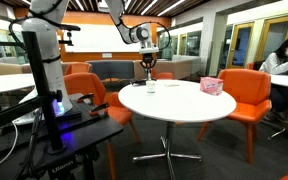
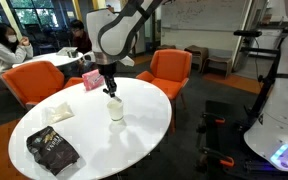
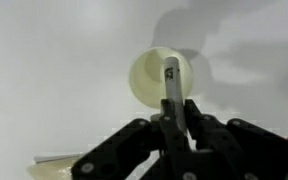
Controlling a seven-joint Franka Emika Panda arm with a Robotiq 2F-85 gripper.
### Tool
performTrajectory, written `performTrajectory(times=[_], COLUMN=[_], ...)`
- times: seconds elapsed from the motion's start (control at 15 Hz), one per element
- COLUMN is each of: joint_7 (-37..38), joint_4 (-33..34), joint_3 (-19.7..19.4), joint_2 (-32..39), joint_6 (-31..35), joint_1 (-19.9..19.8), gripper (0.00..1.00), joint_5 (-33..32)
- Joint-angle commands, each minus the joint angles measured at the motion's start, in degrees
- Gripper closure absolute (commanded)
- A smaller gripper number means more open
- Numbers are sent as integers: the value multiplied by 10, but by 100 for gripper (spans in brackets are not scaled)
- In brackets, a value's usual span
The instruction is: Remove the marker from the cup and put it on the table
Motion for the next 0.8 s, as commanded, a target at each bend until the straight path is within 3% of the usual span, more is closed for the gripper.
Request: performTrajectory(times=[0.0, 0.4, 0.73], joint_7=[15, 7, 59], joint_4=[-4, 13, 49], joint_3=[2, 34, 35], joint_2=[-10, 15, 63], joint_6=[-14, -114, -162], joint_1=[18, 35, 49], gripper=[95, 95, 95], joint_5=[-20, 14, 39])
